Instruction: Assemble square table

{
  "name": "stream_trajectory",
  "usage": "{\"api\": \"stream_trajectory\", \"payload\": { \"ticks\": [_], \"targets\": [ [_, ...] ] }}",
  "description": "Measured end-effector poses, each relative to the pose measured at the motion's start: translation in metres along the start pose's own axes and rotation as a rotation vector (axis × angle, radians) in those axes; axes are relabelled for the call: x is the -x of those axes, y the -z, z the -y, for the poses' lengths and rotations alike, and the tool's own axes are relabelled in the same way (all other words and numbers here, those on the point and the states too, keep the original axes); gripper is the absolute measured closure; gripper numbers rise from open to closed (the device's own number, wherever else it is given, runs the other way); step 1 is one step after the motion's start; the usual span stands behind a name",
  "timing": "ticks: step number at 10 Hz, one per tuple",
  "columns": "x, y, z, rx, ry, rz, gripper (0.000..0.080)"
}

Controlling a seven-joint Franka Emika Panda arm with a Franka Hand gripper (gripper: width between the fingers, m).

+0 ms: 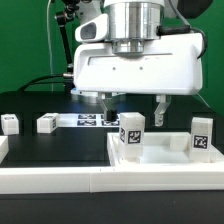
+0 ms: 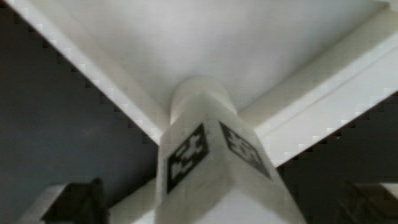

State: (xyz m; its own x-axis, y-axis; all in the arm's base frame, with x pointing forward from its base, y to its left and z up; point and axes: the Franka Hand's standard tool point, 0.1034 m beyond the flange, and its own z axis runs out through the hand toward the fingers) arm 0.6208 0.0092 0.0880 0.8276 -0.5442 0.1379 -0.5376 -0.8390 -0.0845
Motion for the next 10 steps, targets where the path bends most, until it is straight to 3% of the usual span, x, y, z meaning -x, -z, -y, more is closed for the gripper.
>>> {"api": "stream_trajectory", "payload": {
  "ticks": [7,10],
  "targets": [
    [-0.0008,0.0003,0.0005,0.001,0.419,-0.002,0.0151],
    [-0.0013,0.0003,-0.0002,0.015,0.633,-0.003,0.0151]
  ]
}}
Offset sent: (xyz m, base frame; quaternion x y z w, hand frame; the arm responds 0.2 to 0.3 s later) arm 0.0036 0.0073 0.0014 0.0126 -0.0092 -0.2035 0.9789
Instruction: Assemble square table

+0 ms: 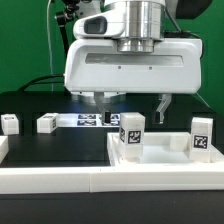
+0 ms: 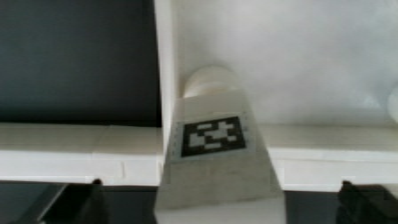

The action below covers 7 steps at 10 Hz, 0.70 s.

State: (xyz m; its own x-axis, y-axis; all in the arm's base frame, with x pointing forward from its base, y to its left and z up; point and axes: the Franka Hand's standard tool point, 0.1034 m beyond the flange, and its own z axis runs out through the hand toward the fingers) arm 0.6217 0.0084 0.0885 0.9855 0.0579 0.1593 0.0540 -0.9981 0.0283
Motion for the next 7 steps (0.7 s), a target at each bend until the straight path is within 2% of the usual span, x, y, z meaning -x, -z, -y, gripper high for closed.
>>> {"api": "stream_trajectory", "payload": {
  "ticks": [1,2,4,7],
  "targets": [
    [0.0,0.0002,-0.0017,0.004,0.073,0.001,0.0192],
    [0.0,0.0002,-0.0024,0.006,0.082,0.001,0.0192],
    [0.0001,0.0001,-0.0025,0.006,0.072,0.001,0.0466],
    [-0.0002,0.0004,-0.0022,0.005,0.047,0.001,0.0509]
  ]
}}
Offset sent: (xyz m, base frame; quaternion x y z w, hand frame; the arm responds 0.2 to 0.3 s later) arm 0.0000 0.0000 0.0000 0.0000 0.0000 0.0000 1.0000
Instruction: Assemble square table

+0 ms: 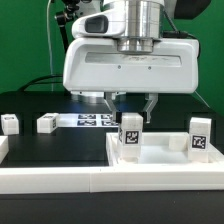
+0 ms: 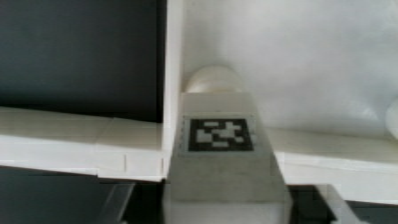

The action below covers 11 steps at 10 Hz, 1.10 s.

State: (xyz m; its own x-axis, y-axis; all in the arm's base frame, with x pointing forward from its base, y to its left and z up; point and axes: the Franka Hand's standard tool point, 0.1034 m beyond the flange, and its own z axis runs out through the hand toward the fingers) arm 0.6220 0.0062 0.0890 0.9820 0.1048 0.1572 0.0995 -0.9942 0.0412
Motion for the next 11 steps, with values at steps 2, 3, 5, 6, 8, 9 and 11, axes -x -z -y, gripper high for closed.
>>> {"api": "stream_trajectory", "payload": {
  "ticks": [2,3,5,6,8,9,11],
  "targets": [
    [0.0002,-0.0001,-0.0005,-0.003,-0.157,-0.002,0.0509],
    [0.0009,-0.0003,-0.0018,-0.01,-0.269,-0.008,0.0509],
    [0.0022,-0.0004,-0.0018,-0.009,-0.433,-0.024,0.0509],
    [0.0024,-0.0003,0.0,-0.011,-0.555,-0.023,0.0509],
    [0.0028,-0.0006,0.0002,-0.011,-0.725,-0.026,0.0509],
    [0.002,-0.0013,0.0003,-0.014,-0.829,-0.047,0.0509],
    [0.0027,-0.0016,0.0011,-0.011,-1.048,-0.051,0.0509]
  ]
}}
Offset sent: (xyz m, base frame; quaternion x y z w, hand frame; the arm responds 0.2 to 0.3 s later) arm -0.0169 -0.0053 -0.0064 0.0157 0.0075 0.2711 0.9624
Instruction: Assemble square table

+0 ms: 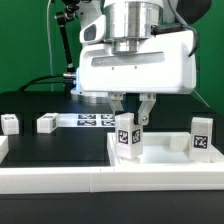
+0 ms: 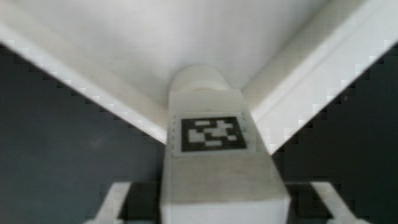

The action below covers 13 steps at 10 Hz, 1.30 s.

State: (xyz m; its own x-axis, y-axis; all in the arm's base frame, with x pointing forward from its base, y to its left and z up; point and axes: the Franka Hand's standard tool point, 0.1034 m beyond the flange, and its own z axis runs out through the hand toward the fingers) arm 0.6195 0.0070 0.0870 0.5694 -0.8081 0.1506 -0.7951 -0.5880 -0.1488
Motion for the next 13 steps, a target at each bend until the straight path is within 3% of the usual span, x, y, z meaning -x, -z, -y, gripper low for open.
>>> {"api": "stream_trajectory", "payload": {
  "ticks": [2,6,7,8,9,10,13],
  "targets": [
    [0.0031,0.0004,-0.0004,0.007,-0.239,0.005,0.0509],
    [0.0034,0.0005,-0.001,0.007,-0.397,0.011,0.0509],
    [0.0036,0.0004,-0.0006,0.006,-0.377,0.01,0.0424],
    [0.0039,0.0004,-0.0004,0.006,-0.374,0.011,0.0424],
    [0.004,0.0004,-0.0003,0.006,-0.356,0.011,0.0243],
    [0.0039,0.0004,-0.0003,0.005,-0.316,0.011,0.0179],
    [0.0015,0.0016,0.0017,-0.007,-0.042,0.0,0.0151]
  ]
}}
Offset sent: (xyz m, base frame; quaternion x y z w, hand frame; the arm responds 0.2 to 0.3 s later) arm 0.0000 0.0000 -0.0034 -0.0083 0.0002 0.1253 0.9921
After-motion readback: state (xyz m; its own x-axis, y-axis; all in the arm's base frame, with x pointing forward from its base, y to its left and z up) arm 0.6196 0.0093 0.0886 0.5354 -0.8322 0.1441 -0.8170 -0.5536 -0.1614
